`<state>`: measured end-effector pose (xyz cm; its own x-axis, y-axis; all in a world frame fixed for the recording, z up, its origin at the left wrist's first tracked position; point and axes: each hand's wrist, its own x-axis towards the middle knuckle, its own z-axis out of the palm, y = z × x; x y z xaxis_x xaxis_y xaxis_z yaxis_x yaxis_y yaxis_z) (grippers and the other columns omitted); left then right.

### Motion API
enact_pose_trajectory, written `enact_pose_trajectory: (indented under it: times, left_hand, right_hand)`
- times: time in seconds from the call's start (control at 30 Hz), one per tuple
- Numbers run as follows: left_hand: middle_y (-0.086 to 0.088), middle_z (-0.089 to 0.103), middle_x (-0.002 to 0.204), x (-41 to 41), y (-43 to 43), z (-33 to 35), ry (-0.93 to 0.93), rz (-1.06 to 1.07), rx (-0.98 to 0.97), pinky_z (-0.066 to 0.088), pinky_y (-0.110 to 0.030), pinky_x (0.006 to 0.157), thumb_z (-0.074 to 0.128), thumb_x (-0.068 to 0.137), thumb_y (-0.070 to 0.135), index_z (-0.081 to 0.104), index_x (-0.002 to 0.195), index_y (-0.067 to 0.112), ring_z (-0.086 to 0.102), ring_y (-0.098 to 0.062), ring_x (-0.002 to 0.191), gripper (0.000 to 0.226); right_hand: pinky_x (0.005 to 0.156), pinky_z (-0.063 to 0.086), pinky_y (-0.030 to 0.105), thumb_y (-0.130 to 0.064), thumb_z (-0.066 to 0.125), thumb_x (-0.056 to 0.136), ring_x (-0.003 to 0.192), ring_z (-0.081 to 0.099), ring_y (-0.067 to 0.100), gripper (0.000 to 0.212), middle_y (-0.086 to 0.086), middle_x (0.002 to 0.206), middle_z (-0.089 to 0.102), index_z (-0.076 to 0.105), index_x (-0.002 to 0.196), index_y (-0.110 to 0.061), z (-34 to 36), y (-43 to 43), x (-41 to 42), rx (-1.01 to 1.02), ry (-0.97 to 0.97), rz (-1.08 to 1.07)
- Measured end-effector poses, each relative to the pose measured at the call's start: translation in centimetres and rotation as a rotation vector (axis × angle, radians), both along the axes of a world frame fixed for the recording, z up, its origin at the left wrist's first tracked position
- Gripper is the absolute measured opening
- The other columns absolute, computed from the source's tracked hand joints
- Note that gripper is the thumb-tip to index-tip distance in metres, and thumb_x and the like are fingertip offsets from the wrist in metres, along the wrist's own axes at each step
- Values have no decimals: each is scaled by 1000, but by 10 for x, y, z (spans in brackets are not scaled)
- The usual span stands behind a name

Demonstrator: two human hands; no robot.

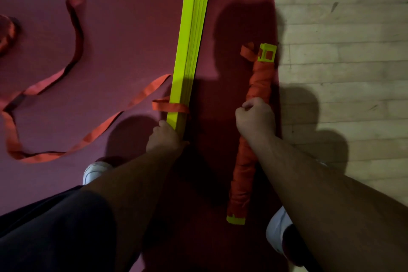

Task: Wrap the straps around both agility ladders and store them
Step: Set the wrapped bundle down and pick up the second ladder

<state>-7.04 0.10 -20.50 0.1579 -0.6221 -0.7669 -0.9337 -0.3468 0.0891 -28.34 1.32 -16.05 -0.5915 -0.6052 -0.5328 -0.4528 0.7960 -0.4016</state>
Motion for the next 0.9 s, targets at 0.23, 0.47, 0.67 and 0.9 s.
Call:
enact_pose_trajectory:
  times: [0.23,0.47,0.67,0.9]
  left_hand:
    - [-14,67,108,0,-8,-4,78,-42,84,49,-32,73,76,78,33,58,112,7,66,-33,100,47]
    - [-11,58,72,0,-13,27,500,537,268,44,-19,38,58,88,0,55,85,9,57,-17,48,10]
    - [-8,61,60,-20,-14,83,792,903,484,51,-24,48,36,88,1,57,86,5,58,-23,55,22]
    - [-15,65,67,0,-35,157,670,570,244,48,-24,48,64,68,7,68,76,-5,60,-18,43,15]
  right_hand:
    - [93,51,38,-25,59,85,104,63,28,8,6,114,64,56,91,-30,1,-3,-2,-8,-47,38]
    - [75,48,27,-21,61,87,80,62,18,8,-2,84,66,67,91,-22,-2,6,4,59,-199,63]
    - [43,41,15,-37,47,104,57,57,13,32,1,75,64,60,81,-19,14,0,15,69,-536,-14]
    - [63,46,30,-45,47,102,57,60,19,40,1,69,66,65,82,-16,96,-19,-22,-75,-383,114]
